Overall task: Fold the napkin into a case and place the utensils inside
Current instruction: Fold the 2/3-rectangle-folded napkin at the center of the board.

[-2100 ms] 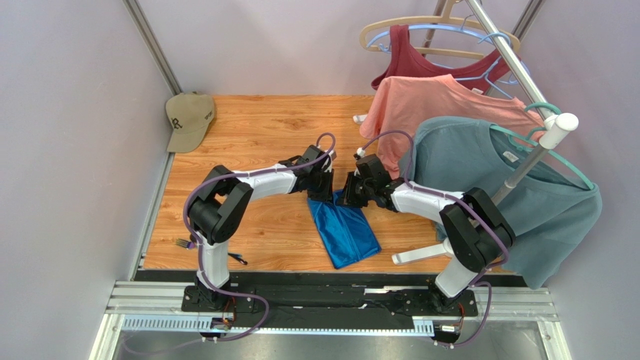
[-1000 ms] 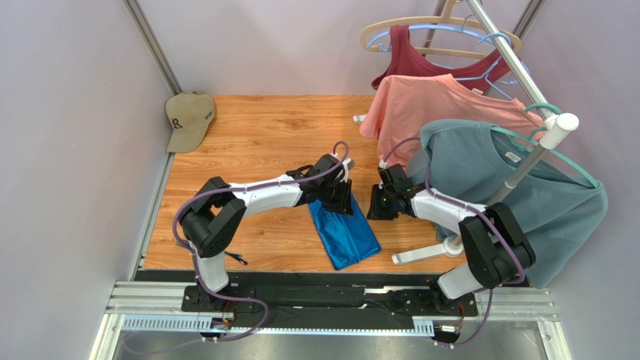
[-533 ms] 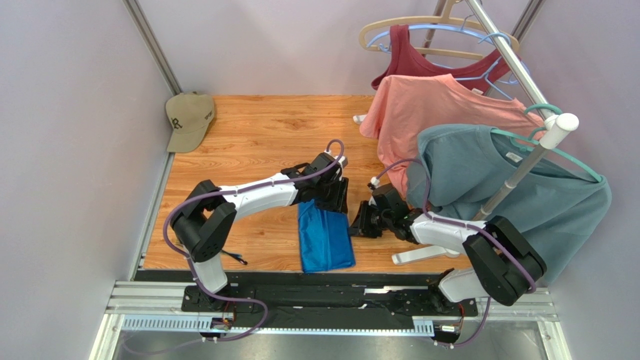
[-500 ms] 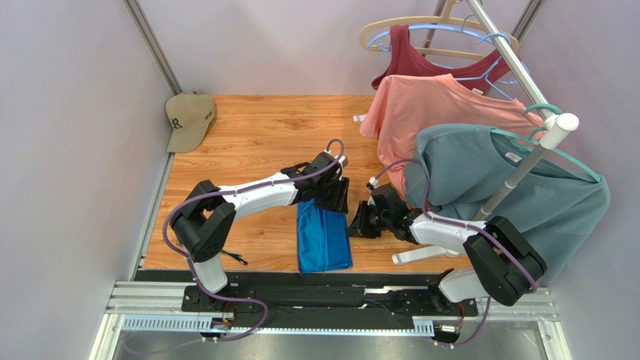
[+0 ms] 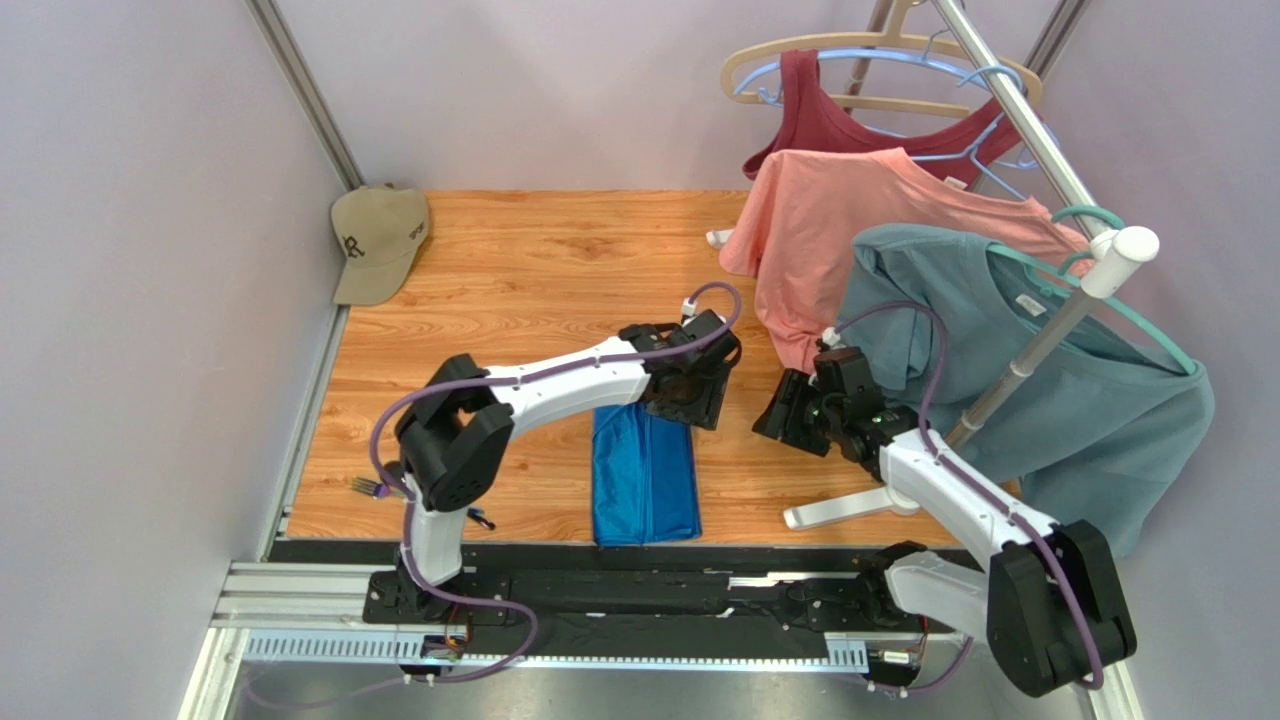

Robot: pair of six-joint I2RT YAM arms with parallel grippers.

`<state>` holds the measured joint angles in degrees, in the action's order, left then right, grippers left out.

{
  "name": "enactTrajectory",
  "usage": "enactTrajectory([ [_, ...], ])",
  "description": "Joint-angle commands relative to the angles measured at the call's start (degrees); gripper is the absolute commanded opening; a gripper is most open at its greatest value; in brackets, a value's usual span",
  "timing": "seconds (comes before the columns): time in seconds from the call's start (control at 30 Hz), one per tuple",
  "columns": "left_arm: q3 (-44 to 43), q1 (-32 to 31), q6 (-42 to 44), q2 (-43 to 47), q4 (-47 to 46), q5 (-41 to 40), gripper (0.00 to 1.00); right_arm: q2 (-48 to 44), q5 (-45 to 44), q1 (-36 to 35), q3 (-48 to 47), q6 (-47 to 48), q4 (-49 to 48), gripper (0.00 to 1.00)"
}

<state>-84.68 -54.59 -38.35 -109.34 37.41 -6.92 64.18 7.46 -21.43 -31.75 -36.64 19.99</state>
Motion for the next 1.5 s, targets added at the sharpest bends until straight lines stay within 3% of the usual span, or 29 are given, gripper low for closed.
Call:
enactTrajectory([
  [0.0, -6.3, -0.9, -5.1, -5.1, 7.4, -4.6, 0.61, -3.7, -0.9, 1.7, 0.5, 3.1, 3.7, 0.55],
  [0.27, -12.9, -3.0, -9.9, -12.0, 13.0, -7.7, 0.57, -6.8, -0.6, 2.0, 1.2, 4.2, 4.4, 0.54],
  [0.77, -11.5, -4.2, -14.7, -16.8, 13.4, -12.2, 0.42, -5.7, 1.1, 1.9, 1.2, 4.9, 2.2, 0.54],
  [0.93, -8.0, -4.2, -13.7, -14.2, 10.0, -12.9, 0.27, -2.5, 5.0, 1.9, 0.2, 5.0, -0.2, 0.55],
  [1.03, -3.9, -4.2, -12.1, -11.3, 6.3, -12.1, 0.21, -1.3, 6.9, 2.1, -0.9, 5.1, -1.7, 0.64],
  [1.1, -2.6, -4.2, -12.0, -9.1, 4.4, -11.7, 0.01, -0.1, 7.9, 2.3, -1.5, 5.1, -3.4, 0.66],
  [1.27, 2.7, -3.5, -10.9, -2.7, -1.0, -8.6, 0.00, 3.8, 12.7, 2.4, -3.1, 2.5, -9.8, 0.68],
  [1.47, 8.4, -1.9, -11.1, 2.5, -7.2, -2.3, 0.00, 10.0, 17.9, 2.1, -1.6, -4.7, -23.9, 0.59],
])
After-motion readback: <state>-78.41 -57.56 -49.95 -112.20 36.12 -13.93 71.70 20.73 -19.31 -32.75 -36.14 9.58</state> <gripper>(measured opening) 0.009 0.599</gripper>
